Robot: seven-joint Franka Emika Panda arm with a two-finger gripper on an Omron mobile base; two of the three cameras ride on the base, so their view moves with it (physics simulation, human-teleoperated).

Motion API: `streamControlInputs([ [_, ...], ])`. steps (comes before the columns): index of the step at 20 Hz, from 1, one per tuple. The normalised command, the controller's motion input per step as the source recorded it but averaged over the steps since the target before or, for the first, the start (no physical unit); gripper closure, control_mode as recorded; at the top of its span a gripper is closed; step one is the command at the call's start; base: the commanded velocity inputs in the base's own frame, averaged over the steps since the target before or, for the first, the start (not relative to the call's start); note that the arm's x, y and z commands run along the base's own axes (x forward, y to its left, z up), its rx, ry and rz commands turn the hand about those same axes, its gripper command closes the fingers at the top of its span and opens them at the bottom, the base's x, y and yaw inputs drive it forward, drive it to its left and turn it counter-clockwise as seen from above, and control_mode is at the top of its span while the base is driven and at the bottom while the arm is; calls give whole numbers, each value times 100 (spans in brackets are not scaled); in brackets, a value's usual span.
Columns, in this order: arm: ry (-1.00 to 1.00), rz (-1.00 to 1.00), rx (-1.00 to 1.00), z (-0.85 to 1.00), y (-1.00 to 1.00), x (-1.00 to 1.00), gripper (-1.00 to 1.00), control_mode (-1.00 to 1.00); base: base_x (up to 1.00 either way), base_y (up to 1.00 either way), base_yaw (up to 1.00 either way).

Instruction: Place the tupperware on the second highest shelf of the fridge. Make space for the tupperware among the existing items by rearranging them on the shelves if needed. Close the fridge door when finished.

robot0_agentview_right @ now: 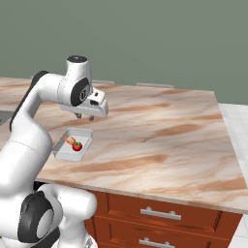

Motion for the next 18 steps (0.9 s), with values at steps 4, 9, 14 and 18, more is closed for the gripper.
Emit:
streamControlInputs([
  [4, 0, 0, 0, -30, -1, 0, -100, -100, 0, 0, 0],
  [9, 0, 0, 0, -88, 25, 0, -100, -100, 0, 0, 0],
  [14, 1, 0, 0, -95, 50, 4, -100, -100, 0, 0, 0],
  [18, 4, 0, 0, -74, 49, 19, -100, -100, 0, 0, 0],
])
